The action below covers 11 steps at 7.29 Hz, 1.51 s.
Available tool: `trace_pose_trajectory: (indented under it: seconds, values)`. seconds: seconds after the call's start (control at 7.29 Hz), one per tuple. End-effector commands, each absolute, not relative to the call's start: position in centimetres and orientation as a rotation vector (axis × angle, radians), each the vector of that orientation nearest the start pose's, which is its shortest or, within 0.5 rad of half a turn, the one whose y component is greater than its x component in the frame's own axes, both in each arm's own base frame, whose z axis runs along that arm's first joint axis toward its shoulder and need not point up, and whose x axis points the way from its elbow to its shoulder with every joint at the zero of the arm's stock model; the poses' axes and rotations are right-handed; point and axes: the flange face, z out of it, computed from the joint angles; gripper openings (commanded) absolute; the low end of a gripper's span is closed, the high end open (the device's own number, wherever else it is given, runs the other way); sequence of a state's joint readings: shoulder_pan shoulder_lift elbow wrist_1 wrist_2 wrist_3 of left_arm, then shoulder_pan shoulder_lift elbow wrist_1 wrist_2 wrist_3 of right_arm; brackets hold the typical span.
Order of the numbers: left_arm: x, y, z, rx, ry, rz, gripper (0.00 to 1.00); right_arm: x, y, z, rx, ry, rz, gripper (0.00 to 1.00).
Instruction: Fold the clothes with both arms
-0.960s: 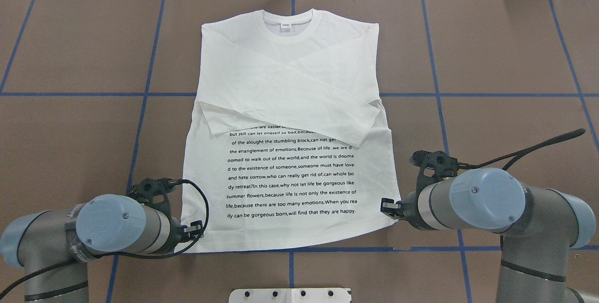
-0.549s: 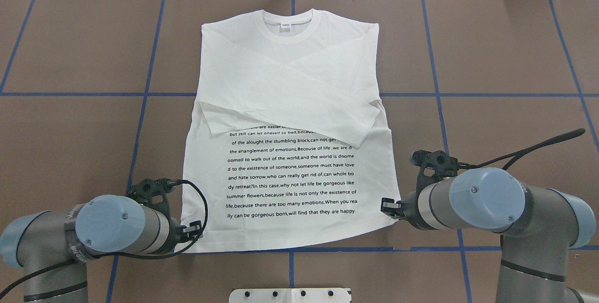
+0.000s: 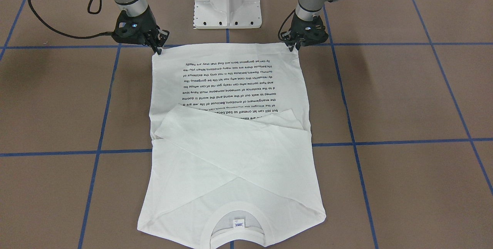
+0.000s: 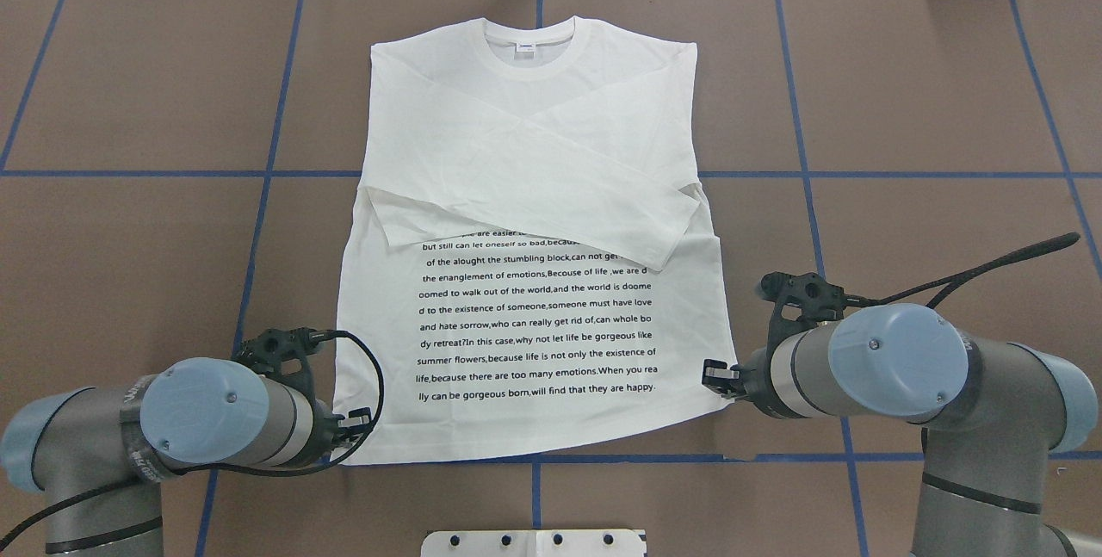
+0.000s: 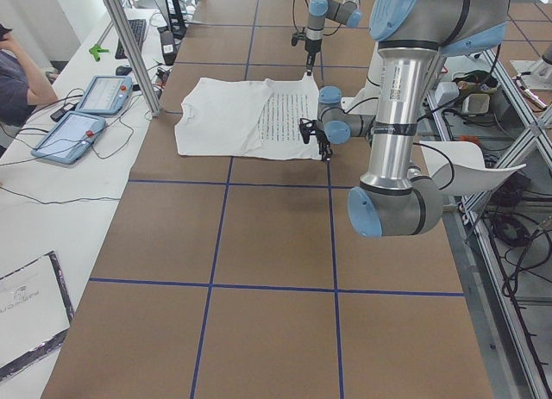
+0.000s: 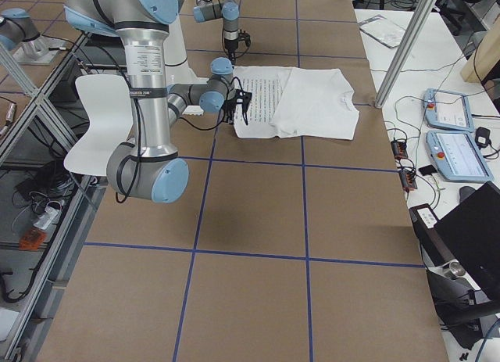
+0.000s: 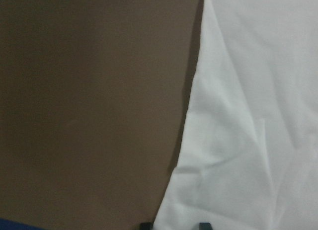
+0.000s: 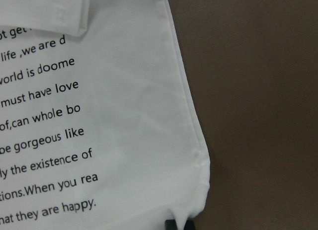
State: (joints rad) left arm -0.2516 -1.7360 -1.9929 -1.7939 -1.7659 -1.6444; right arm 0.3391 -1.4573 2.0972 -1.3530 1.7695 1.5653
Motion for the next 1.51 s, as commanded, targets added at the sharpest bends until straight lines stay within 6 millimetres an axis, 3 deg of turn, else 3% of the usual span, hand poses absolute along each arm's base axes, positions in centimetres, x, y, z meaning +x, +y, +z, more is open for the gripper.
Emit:
trace_pose_trajectory:
  seconds: [0.0,0.14,0.27,0.55,0.82,1.1,1.37]
  values:
    - [49.0,-24.4,35.6,-0.112,0.83,-0.226,0.2,-43.5,-27.5,33.9,-0.038,-0.876,0.225,0.0]
    - [48.9,-24.3,35.3,-0.113,0.836,-0.224,0.16,-43.5,-27.5,33.9,-0.036,-0.876,0.226,0.0]
    - [48.4,-24.3,34.4,-0.112,0.856,-0.222,0.02,-43.4,-27.6,33.9,-0.036,-0.876,0.228,0.0]
    - [47.4,-24.0,33.2,-0.108,0.884,-0.209,0.0,-42.8,-28.2,33.7,-0.061,-0.889,0.232,0.0]
    - [46.3,-25.3,32.8,-0.089,0.885,-0.223,0.0,-42.0,-28.8,33.2,-0.071,-0.909,0.235,0.0]
    - [45.0,-27.7,32.1,-0.038,0.902,-0.215,0.0,-41.0,-30.5,32.1,-0.085,-0.942,0.251,0.0]
    - [42.5,-32.2,29.0,-0.024,0.976,-0.201,0.0,-39.9,-32.7,31.5,-0.071,-0.955,0.287,0.0]
